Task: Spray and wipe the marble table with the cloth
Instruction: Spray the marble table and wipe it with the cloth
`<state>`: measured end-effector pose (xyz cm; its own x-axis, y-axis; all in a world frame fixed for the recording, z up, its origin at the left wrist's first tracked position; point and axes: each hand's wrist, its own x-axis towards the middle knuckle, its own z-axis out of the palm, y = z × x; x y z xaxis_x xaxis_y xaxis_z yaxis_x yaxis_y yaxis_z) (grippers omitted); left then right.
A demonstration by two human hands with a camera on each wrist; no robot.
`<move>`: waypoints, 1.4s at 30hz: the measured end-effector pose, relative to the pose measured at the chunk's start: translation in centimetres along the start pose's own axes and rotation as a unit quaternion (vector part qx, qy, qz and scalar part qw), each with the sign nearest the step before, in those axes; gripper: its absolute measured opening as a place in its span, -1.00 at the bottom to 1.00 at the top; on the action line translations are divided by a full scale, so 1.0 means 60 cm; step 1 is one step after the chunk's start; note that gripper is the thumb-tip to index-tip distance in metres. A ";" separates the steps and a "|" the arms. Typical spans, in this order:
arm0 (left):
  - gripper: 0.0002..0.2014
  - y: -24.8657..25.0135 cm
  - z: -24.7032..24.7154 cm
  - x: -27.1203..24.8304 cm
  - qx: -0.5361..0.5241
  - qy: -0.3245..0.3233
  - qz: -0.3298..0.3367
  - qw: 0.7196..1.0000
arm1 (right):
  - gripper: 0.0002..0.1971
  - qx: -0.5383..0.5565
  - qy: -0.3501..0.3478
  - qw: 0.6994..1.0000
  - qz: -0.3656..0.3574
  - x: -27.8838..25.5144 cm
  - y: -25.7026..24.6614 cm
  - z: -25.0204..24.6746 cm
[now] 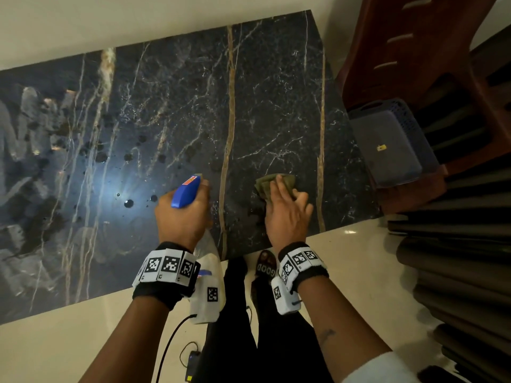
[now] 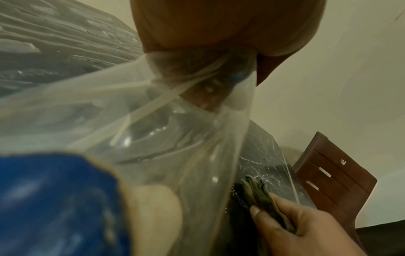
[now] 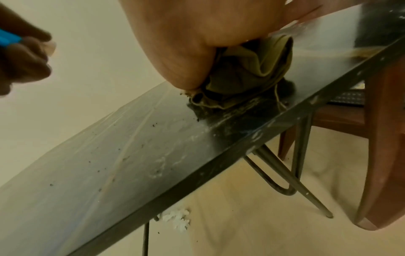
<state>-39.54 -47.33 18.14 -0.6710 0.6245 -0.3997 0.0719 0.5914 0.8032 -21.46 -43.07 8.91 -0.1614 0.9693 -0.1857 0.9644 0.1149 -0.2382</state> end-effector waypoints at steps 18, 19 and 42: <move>-0.61 -0.039 -0.003 -0.037 -0.021 -0.013 0.000 1.000 | -0.50 -0.022 -0.001 1.000 -0.002 -0.046 0.019 -0.002; -0.61 -0.041 -0.002 -0.039 -0.022 -0.011 0.000 1.000 | -0.50 -0.016 -0.006 1.000 -0.007 -0.054 0.010 0.000; -0.54 -0.070 -0.007 -0.072 -0.027 0.018 0.023 0.999 | -0.42 -0.032 -0.036 0.986 -0.161 -0.138 0.004 0.024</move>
<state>-37.28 -52.74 16.68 -0.6941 0.6313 -0.3460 0.0643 0.5331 0.8436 -20.19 -51.40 9.01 -0.4742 0.8621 -0.1786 0.8713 0.4304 -0.2358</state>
